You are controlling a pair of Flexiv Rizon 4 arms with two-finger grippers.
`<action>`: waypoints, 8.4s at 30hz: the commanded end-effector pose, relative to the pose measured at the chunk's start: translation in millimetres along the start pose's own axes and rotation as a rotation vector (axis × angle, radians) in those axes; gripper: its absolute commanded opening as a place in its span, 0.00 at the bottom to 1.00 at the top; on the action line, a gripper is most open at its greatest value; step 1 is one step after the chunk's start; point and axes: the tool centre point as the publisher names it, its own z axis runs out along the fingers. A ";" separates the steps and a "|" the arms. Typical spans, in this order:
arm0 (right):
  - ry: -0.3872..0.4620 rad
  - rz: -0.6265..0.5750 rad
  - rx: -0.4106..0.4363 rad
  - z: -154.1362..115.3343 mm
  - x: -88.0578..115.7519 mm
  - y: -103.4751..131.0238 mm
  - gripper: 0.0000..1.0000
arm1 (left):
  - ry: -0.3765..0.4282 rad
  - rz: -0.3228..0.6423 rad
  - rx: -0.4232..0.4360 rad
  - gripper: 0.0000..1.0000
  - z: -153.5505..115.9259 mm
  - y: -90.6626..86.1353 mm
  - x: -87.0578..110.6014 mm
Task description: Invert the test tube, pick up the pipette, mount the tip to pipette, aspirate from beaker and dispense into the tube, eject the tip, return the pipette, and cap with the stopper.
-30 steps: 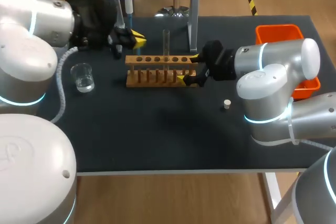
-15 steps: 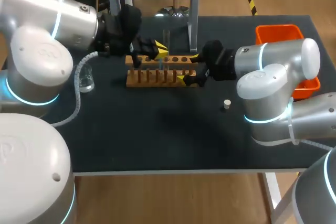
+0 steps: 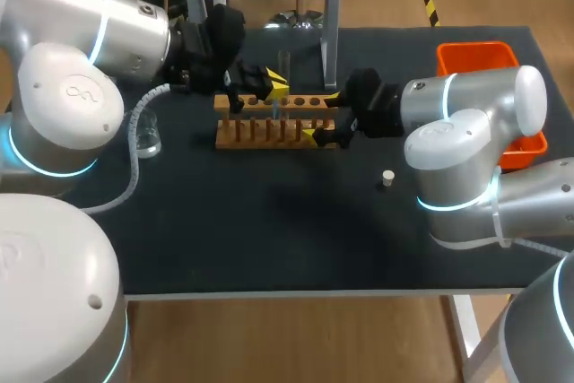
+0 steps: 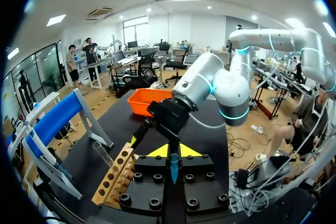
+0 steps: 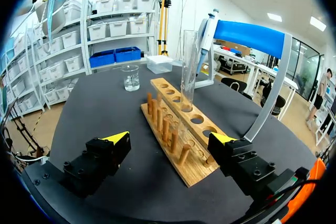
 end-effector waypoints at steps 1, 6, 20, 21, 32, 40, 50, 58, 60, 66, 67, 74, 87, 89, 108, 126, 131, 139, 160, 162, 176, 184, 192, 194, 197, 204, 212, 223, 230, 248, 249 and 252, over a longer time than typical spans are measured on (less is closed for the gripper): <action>0.081 0.002 -0.031 -14.7 1.0 0.3 1.00 | 0.003 0.000 -0.001 0.00 -1.2 -0.1 -0.5; 0.145 -0.072 -0.120 -48.8 8.1 5.1 1.00 | 0.003 0.000 -0.001 0.00 -1.2 -0.1 -0.5; 0.255 -0.152 -0.297 -99.7 38.7 39.4 1.00 | 0.003 0.000 -0.001 0.00 -1.2 -0.1 -0.5; 0.269 -0.152 -0.312 -100.8 40.9 41.8 1.00 | 0.003 0.000 -0.001 0.00 -1.2 -0.1 -0.5; 0.380 -0.149 -0.407 -95.9 62.8 69.0 1.00 | 0.003 0.000 -0.001 0.00 -1.2 -0.1 -0.5; 0.424 -0.170 -0.447 -92.3 76.0 86.9 1.00 | 0.013 0.013 0.033 0.00 -1.9 -3.1 4.7; 0.496 -0.170 -0.481 -92.4 90.9 98.2 1.00 | 0.027 0.087 0.024 0.00 0.5 -6.2 12.8; 0.533 -0.169 -0.507 -94.8 101.6 106.1 1.00 | 0.036 0.098 0.018 0.00 1.2 -5.5 13.6; 0.544 -0.170 -0.514 -94.9 104.5 108.5 1.00 | 0.036 0.098 0.018 0.00 1.2 -5.5 13.6; 0.579 -0.167 -0.534 -93.7 113.9 113.9 1.00 | 0.036 0.098 0.018 0.00 1.2 -5.5 13.6; 0.590 -0.166 -0.535 -92.8 116.3 115.1 1.00 | 0.036 0.098 0.018 0.00 1.2 -5.5 13.6; 0.653 -0.165 -0.540 -90.2 127.6 120.6 1.00 | 0.036 0.098 0.018 0.00 1.2 -5.5 13.6; 0.677 -0.163 -0.524 -78.4 138.1 126.1 0.99 | 0.036 0.098 0.018 0.00 1.2 -5.5 13.6; 0.677 -0.163 -0.523 -76.9 137.8 127.2 0.96 | 0.036 0.098 0.018 0.00 1.2 -5.5 13.6; 0.696 -0.177 -0.519 -68.5 144.3 138.2 0.58 | 0.036 0.098 0.018 0.00 1.2 -5.5 13.6; 0.708 -0.176 -0.525 -65.5 147.6 142.3 0.43 | 0.036 0.098 0.018 0.00 1.2 -5.5 13.6; 0.709 -0.174 -0.527 -65.8 147.6 142.4 0.31 | 0.036 0.098 0.018 0.00 1.2 -5.5 13.6; 0.712 -0.173 -0.528 -66.2 147.6 142.5 0.00 | 0.036 0.098 0.018 0.00 1.2 -5.5 13.6; 0.669 -0.178 -0.530 -101.9 117.1 120.8 0.00 | 0.036 0.098 0.018 1.00 1.2 -5.5 13.6; 0.659 -0.179 -0.528 -111.1 110.5 113.5 0.00 | 0.036 0.098 0.018 1.00 1.2 -5.5 13.6; 0.607 -0.153 -0.479 -156.3 73.7 52.9 0.00 | 0.036 0.098 0.018 1.00 1.2 -5.5 13.6; 0.573 -0.136 -0.490 -174.6 61.0 30.2 0.00 | 0.036 0.098 0.018 1.00 1.2 -5.5 13.6; 0.550 -0.121 -0.496 -183.2 55.3 18.7 0.00 | 0.036 0.098 0.018 1.00 1.2 -5.5 13.6; 0.543 -0.108 -0.504 -184.1 53.5 17.7 0.00 | 0.036 0.098 0.018 1.00 1.2 -5.5 13.6; 0.543 -0.108 -0.504 -184.1 53.5 17.7 0.00 | 0.036 0.098 0.018 1.00 1.2 -5.5 13.6; 0.543 -0.108 -0.504 -184.1 53.5 17.7 0.00 | 0.036 0.098 0.018 1.00 1.2 -5.5 13.6; 0.543 -0.108 -0.504 -184.1 53.5 17.7 0.00 | 0.036 0.098 0.018 1.00 1.2 -5.5 13.6; 0.543 -0.108 -0.504 -184.1 53.5 17.7 0.00 | -0.298 -0.029 0.104 1.00 -61.4 27.5 -60.7; 0.543 -0.108 -0.504 -184.1 53.5 17.7 0.00 | -0.457 -0.096 0.105 1.00 -75.4 24.4 -108.2; 0.543 -0.108 -0.504 -184.1 53.5 17.7 0.00 | -0.914 -0.273 0.196 1.00 -71.3 32.4 -193.4; 0.543 -0.108 -0.504 -184.1 53.5 17.7 0.00 | -0.926 -0.275 0.203 1.00 -70.8 32.7 -196.4; 0.543 -0.108 -0.504 -184.1 53.5 17.7 0.00 | -0.984 -0.289 0.242 1.00 -72.5 34.5 -205.8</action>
